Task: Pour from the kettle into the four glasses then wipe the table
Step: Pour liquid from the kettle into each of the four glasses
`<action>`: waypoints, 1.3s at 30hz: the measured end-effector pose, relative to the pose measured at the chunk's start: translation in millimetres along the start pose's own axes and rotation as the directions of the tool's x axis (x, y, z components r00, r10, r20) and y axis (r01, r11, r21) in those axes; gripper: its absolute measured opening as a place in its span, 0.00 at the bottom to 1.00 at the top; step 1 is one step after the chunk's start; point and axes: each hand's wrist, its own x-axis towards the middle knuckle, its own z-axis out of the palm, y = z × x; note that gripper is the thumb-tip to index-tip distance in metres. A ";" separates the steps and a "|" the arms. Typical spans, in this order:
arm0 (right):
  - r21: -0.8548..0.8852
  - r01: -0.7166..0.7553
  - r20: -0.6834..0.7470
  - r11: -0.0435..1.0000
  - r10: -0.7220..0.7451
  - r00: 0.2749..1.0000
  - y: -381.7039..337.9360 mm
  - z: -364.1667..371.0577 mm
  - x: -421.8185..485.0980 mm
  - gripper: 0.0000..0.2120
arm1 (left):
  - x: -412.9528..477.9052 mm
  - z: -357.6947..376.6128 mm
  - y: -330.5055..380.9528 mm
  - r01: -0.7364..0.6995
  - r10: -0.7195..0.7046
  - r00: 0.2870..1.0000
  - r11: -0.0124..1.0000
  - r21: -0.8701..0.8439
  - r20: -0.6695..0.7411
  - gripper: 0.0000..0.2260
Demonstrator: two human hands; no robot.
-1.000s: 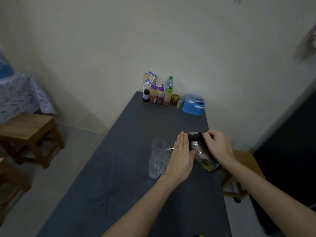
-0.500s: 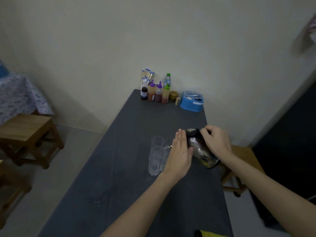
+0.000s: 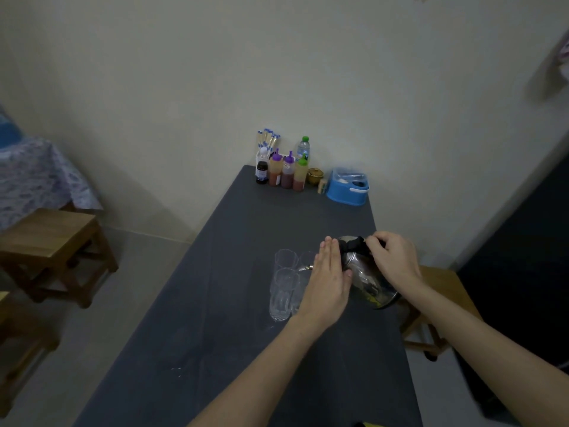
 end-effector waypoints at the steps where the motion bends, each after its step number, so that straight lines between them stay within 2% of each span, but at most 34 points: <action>1: 0.009 -0.003 -0.006 1.000 0.003 1.000 0.1 0.0 -0.3 0.13 | 0.2 0.4 -0.2 0.000 0.000 1.000 1.000 0.001 -0.001 0.27; 11: -0.004 0.008 0.006 1.000 -0.008 1.000 2.6 2.3 -2.1 0.13 | -3.6 2.7 -1.9 0.007 -0.007 1.000 1.000 0.010 0.008 0.27; 25: 0.071 -0.042 -0.021 0.997 0.043 0.999 24.1 9.2 3.7 0.15 | 3.6 8.1 0.5 -0.016 0.016 1.000 0.997 0.075 -0.007 0.27; 32: 0.247 -0.211 -0.012 0.946 0.220 0.975 44.4 11.0 6.8 0.15 | 18.7 19.9 10.2 -0.033 0.042 0.998 0.978 0.205 -0.040 0.26; 39: 0.345 -0.325 -0.052 0.881 0.364 0.930 56.1 10.4 9.9 0.13 | 43.3 23.8 9.5 -0.100 0.088 0.994 0.968 0.229 0.061 0.25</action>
